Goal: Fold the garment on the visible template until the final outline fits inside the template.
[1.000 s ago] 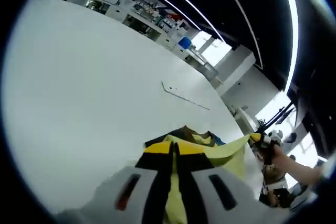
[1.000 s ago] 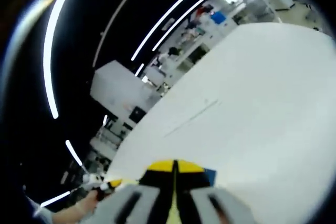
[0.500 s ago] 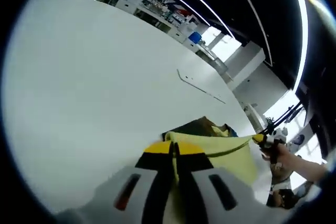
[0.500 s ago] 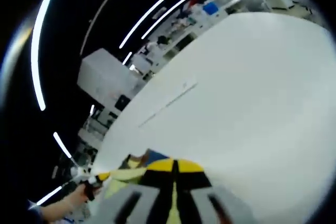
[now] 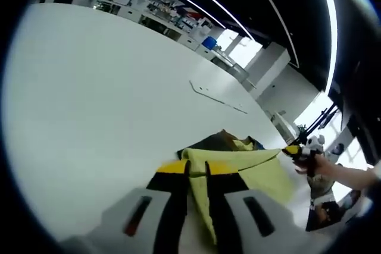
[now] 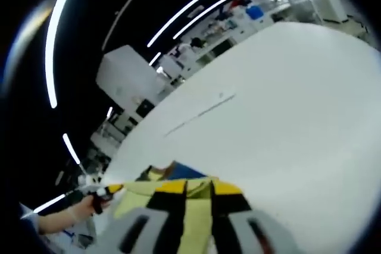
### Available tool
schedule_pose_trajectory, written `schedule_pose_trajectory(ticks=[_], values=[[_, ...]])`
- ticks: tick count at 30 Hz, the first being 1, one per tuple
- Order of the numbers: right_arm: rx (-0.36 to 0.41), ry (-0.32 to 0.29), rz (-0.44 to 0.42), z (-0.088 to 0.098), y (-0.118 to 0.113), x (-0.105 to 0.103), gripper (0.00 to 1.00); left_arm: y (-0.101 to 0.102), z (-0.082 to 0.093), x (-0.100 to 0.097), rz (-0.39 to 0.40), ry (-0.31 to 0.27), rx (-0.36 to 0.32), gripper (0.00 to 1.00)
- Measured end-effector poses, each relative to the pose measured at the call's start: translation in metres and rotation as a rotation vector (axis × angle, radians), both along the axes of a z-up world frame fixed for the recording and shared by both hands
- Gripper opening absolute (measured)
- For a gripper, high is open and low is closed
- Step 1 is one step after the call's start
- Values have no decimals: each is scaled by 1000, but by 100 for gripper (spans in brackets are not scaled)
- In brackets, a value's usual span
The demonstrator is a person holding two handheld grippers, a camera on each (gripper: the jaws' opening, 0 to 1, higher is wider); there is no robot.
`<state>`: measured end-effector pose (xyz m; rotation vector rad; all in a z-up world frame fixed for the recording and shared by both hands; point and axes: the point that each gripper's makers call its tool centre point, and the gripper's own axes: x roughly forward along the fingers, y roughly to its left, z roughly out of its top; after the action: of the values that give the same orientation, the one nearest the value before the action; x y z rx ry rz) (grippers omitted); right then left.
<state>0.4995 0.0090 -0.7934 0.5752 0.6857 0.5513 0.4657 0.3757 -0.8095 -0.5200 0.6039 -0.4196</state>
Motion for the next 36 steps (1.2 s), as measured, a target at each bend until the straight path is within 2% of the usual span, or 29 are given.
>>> schedule_pose_trajectory(ticks=[2, 8, 13, 17, 22, 27, 33, 36], values=[[-43, -33, 46, 1, 2, -6, 27, -4, 3, -3, -38, -22, 10, 20], [-103, -79, 127, 2, 8, -18, 50, -21, 15, -17, -139, -77, 44, 39], [-116, -109, 190, 4, 15, -25, 70, -29, 15, -23, -244, -106, 80, 57], [-130, -124, 214, 5, 17, -28, 85, -35, 14, -28, -289, -120, 116, 74], [-183, -150, 278, 2, 24, -35, 99, -42, 14, -32, -340, -133, 111, 83], [-228, -159, 335, -1, 31, -44, 99, -49, 9, -37, -378, -117, 131, 86], [-249, -151, 409, -8, 45, -56, 99, -60, 9, -45, -409, -112, 113, 83], [-258, -144, 443, -13, 52, -61, 99, -64, 2, -46, -418, -98, 122, 83]])
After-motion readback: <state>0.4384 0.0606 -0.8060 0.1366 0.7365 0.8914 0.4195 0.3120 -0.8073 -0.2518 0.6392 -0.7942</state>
